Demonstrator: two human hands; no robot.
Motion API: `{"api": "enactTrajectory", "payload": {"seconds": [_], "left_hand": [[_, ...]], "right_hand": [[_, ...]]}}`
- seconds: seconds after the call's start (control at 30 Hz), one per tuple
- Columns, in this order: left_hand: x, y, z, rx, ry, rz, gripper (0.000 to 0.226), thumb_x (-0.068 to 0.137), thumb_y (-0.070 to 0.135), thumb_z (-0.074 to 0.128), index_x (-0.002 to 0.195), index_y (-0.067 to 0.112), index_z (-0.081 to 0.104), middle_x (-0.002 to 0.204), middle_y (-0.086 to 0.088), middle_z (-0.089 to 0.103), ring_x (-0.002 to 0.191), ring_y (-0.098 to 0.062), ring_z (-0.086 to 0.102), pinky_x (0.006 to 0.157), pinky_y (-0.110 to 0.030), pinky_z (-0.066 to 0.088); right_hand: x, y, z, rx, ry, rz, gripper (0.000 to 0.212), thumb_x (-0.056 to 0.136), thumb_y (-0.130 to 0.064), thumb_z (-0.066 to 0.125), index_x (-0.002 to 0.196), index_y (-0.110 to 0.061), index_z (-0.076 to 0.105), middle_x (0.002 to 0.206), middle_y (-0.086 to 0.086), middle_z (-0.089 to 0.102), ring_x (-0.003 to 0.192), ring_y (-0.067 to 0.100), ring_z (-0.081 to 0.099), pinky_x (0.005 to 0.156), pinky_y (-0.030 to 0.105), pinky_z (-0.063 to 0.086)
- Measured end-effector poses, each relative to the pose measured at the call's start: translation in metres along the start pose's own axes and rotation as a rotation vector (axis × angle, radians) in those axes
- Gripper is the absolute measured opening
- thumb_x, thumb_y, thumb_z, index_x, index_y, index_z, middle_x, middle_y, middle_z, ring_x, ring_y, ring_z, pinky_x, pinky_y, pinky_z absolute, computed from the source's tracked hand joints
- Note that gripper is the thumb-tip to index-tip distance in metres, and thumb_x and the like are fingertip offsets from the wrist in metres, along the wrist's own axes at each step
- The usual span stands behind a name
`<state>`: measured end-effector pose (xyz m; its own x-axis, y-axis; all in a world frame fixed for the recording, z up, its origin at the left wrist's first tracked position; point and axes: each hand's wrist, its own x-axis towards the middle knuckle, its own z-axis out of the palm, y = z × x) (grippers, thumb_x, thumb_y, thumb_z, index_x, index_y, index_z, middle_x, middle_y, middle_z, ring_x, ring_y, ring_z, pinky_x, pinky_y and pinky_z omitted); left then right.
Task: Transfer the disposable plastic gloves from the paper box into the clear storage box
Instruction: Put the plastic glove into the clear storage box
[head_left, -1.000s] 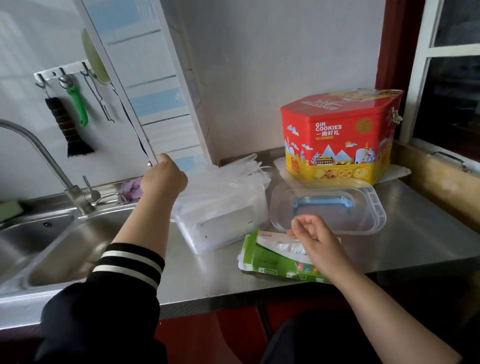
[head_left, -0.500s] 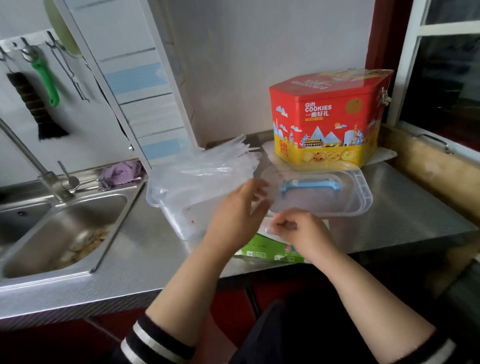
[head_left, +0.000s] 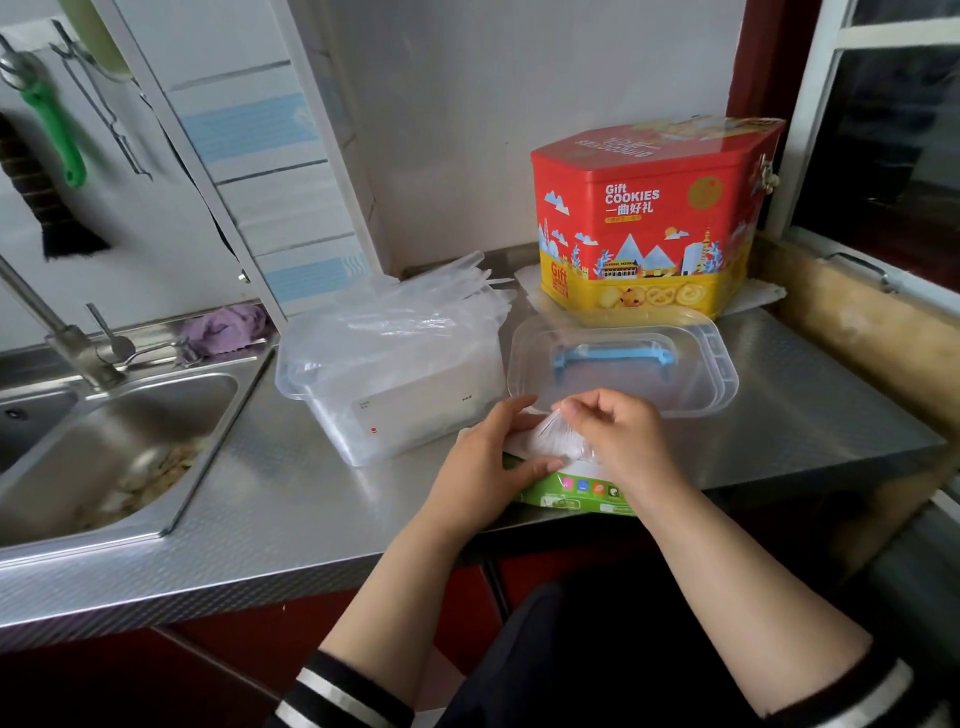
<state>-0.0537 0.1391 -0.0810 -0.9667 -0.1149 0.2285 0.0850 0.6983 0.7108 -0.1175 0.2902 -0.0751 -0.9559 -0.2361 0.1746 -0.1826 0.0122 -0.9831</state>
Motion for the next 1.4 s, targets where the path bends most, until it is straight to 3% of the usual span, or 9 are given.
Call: {"api": "enactTrajectory", "payload": {"seconds": [0.2,0.37,0.5,0.63,0.77,0.9,1.1,1.27,1.4], "left_hand": [[-0.001,-0.001,0.003,-0.041,-0.002,-0.024,0.074,0.076,0.036,0.08,0.138,0.028,0.042,0.109,0.03,0.057,0.104,0.012,0.052,0.086,0.0,0.035],[-0.001,-0.001,0.003,-0.057,-0.004,-0.02,0.073,0.077,0.036,0.079,0.138,0.028,0.041,0.119,0.019,0.063,0.104,0.009,0.055,0.085,-0.002,0.036],[-0.001,0.0,0.001,-0.042,-0.012,-0.027,0.075,0.077,0.039,0.079,0.139,0.032,0.039,0.121,0.02,0.063,0.11,0.003,0.055,0.086,-0.004,0.037],[0.0,0.0,0.001,-0.029,-0.009,-0.045,0.067,0.075,0.041,0.08,0.131,0.032,0.044,0.118,0.022,0.06,0.11,0.006,0.053,0.089,-0.011,0.04],[-0.002,0.0,0.002,-0.04,-0.021,-0.056,0.068,0.076,0.041,0.079,0.131,0.033,0.04,0.121,0.022,0.063,0.114,0.008,0.052,0.088,-0.001,0.033],[-0.001,-0.001,0.002,0.008,-0.02,-0.026,0.053,0.077,0.04,0.079,0.115,0.032,0.043,0.121,0.021,0.062,0.114,0.007,0.053,0.095,-0.017,0.04],[0.004,0.028,-0.01,0.07,0.1,0.161,0.035,0.084,0.024,0.072,0.112,0.027,0.051,0.112,0.013,0.05,0.106,-0.008,0.051,0.094,-0.026,0.042],[0.026,0.059,-0.019,0.135,0.12,0.253,0.056,0.087,0.019,0.069,0.138,0.022,0.043,0.119,0.009,0.046,0.105,-0.011,0.051,0.092,-0.024,0.043],[0.044,0.084,-0.026,-0.015,0.151,0.092,0.014,0.098,0.026,0.053,0.108,0.016,0.052,0.084,0.004,0.065,0.07,-0.012,0.058,0.068,-0.028,0.045]], "right_hand": [[0.0,0.0,-0.003,0.014,-0.034,-0.01,0.008,0.085,-0.019,0.07,0.084,-0.026,0.069,0.092,-0.007,0.073,0.088,0.007,0.065,0.084,0.027,0.05],[0.003,0.007,0.003,-0.379,-0.183,-0.018,0.031,0.08,-0.031,0.076,0.107,-0.017,0.07,0.116,-0.015,0.059,0.103,0.006,0.055,0.088,0.028,0.045],[-0.001,-0.001,0.003,-0.207,-0.11,-0.007,0.003,0.083,-0.023,0.074,0.082,-0.024,0.071,0.072,-0.012,0.065,0.064,-0.002,0.056,0.062,0.022,0.044],[-0.001,-0.005,-0.007,0.253,0.062,0.057,0.01,0.083,-0.015,0.072,0.075,-0.02,0.069,0.06,-0.011,0.062,0.049,0.001,0.05,0.049,0.013,0.04],[0.0,-0.006,-0.02,0.663,0.155,0.104,0.009,0.075,-0.025,0.069,0.071,-0.019,0.075,0.079,-0.001,0.073,0.078,0.013,0.067,0.077,0.029,0.053],[0.002,-0.005,-0.026,0.884,0.15,0.111,0.014,0.081,-0.021,0.064,0.076,-0.017,0.077,0.095,0.006,0.074,0.097,0.02,0.069,0.092,0.04,0.051],[0.001,-0.009,-0.028,0.816,0.107,0.101,0.029,0.085,-0.037,0.056,0.094,-0.015,0.073,0.104,0.008,0.073,0.105,0.023,0.067,0.094,0.042,0.051],[0.002,-0.006,-0.027,0.73,0.054,0.156,0.049,0.089,-0.05,0.043,0.113,-0.012,0.064,0.118,0.011,0.068,0.115,0.022,0.062,0.1,0.04,0.046],[-0.003,-0.01,-0.02,0.594,0.094,0.135,0.057,0.091,-0.054,0.047,0.108,-0.003,0.066,0.113,0.022,0.068,0.111,0.034,0.063,0.094,0.046,0.049]]}}
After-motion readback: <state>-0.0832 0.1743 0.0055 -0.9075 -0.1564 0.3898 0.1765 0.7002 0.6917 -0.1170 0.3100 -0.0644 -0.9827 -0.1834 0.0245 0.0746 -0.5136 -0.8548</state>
